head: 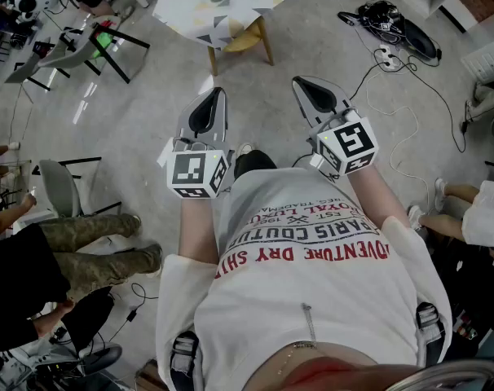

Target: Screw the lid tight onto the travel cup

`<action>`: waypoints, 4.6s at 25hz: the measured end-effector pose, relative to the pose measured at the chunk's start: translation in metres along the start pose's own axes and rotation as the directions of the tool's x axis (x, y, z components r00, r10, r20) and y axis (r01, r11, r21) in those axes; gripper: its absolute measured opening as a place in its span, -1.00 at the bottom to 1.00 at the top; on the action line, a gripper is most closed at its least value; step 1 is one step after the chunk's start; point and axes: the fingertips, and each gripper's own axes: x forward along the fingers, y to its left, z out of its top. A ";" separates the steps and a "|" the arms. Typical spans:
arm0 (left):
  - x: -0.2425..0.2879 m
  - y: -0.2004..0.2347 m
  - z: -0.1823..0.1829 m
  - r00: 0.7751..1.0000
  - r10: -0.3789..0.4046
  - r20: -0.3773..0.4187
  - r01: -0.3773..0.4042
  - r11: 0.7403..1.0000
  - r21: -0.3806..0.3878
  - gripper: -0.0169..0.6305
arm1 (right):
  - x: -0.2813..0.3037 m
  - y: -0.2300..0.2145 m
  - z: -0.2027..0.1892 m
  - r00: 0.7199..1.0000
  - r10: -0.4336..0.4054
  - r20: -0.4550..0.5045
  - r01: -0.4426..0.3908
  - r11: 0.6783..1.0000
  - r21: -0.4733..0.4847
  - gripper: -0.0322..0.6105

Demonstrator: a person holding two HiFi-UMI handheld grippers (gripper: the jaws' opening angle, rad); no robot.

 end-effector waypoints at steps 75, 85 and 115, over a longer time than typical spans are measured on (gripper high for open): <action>0.496 0.327 -0.225 0.868 0.204 -0.454 -0.313 0.933 -0.179 0.30 | 0.553 -0.326 -0.201 0.544 0.421 -0.726 -0.537 0.840 0.085 -0.17; 0.515 0.343 -0.274 0.805 0.297 -0.514 -0.414 0.901 -0.128 0.30 | 0.590 -0.328 -0.257 0.433 0.415 -0.800 -0.621 0.781 0.069 -0.13; 0.534 0.339 -0.283 0.878 0.093 -0.469 -0.144 0.987 -0.073 0.23 | 0.604 -0.305 -0.198 0.453 0.467 -0.759 -0.677 0.734 0.047 -0.15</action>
